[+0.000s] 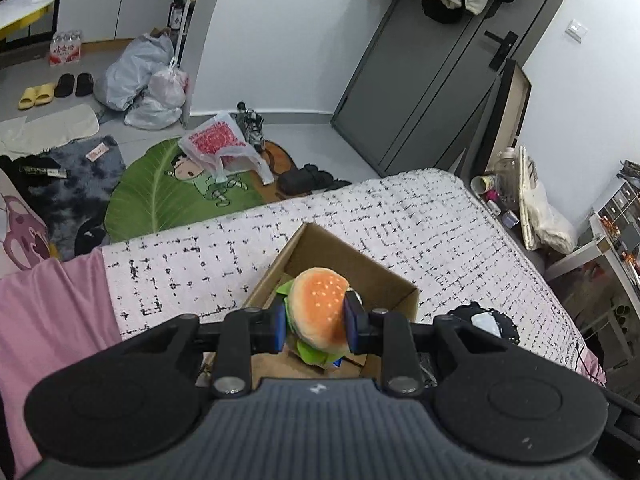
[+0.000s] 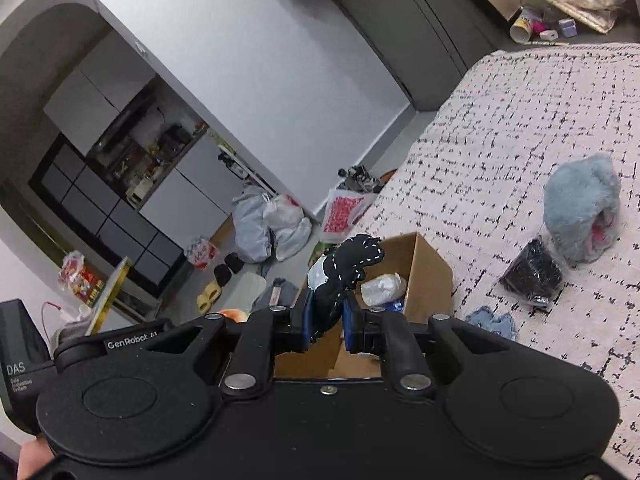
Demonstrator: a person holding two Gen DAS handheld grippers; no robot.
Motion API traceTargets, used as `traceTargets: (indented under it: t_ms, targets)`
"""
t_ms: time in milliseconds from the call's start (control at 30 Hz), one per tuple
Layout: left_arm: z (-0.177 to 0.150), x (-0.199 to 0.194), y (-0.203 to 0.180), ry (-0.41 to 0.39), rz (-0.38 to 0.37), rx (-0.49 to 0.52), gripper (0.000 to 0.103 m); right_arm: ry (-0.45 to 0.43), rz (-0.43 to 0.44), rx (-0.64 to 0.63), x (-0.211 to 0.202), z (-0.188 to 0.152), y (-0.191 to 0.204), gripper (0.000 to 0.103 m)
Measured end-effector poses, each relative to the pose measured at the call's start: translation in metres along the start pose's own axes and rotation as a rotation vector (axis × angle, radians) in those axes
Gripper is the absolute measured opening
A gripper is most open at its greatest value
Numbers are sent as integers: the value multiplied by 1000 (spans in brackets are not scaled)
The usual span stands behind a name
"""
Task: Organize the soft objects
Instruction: 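Carry the burger plush and black item with both tools over the box, then open both tools to drop the burger plush and black item into the box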
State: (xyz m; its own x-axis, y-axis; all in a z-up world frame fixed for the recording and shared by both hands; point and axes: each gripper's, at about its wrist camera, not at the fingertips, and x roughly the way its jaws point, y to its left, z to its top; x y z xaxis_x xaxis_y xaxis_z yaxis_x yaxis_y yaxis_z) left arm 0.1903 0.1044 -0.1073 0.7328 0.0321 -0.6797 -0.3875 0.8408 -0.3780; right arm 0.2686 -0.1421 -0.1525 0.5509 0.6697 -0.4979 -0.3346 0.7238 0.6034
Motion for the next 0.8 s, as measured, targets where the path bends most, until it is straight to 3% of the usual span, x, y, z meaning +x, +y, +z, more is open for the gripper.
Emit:
traceTargets:
  t_ms: [633,733,800]
  targets:
    - [25,81,-17,80,6,22,29,52,-42,-24,37,0,-9,15]
    - [29,94,-18,96,22,30,31,54,-48,-38,43,1,-9,15]
    - [31,98,-18,104,19,41,39,54,-60,-54,49,1,-8,15]
